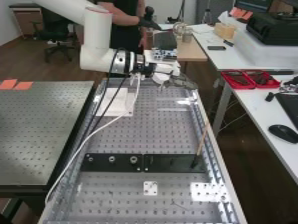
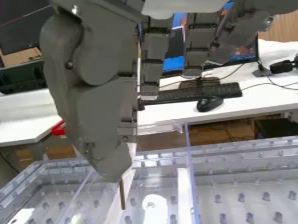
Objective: Grab the drill bit and place it in the clear container
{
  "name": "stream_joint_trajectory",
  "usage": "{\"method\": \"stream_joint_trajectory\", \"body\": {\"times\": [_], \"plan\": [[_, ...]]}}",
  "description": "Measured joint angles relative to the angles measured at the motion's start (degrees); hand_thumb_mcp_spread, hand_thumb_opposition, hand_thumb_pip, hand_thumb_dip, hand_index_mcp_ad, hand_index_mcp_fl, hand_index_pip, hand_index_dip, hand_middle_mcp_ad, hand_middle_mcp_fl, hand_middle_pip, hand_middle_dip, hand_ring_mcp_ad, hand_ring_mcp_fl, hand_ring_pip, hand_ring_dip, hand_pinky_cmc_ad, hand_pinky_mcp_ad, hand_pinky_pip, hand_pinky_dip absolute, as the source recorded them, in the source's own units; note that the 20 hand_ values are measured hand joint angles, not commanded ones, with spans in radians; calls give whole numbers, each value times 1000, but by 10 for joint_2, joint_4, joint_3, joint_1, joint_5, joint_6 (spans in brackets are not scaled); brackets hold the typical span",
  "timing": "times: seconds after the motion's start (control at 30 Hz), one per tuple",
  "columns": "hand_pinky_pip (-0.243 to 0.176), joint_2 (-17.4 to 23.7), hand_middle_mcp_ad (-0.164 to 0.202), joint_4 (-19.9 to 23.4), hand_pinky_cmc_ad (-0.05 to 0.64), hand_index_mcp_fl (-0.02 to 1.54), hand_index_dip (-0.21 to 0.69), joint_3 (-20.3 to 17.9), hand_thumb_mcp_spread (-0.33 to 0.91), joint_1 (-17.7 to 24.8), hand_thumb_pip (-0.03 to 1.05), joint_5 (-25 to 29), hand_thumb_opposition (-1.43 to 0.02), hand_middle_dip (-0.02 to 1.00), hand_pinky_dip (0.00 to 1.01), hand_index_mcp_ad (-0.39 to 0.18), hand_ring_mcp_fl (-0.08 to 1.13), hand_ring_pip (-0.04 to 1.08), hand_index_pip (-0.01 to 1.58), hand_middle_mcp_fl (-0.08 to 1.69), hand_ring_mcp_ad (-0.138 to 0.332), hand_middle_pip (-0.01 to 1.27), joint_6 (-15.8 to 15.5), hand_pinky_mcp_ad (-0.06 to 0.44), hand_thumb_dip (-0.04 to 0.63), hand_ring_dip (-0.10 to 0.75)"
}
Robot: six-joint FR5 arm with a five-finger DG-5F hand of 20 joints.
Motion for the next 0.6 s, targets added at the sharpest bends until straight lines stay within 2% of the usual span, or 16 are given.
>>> {"method": "stream_joint_trajectory", "body": {"times": [0.03,0.1,0.27,0.43,0.6], "plan": [[-37,0,-54,-1,267,1047,429,1,560,0,417,1,-1004,284,138,-99,152,112,557,379,140,120,0,106,300,126],[-37,0,-54,-3,269,911,419,1,546,0,499,9,-960,284,138,-99,134,108,532,365,143,115,3,106,302,122],[-37,0,-51,-3,269,824,403,0,517,-1,504,7,-885,284,138,-94,108,108,496,330,147,113,5,106,305,122],[-37,5,-51,3,271,778,377,-4,499,-3,534,1,-866,284,136,-80,96,108,496,312,148,113,6,106,316,122],[-37,21,-51,13,262,745,367,-16,504,-7,534,16,-850,284,136,-79,94,106,469,314,148,113,12,105,321,122]]}}
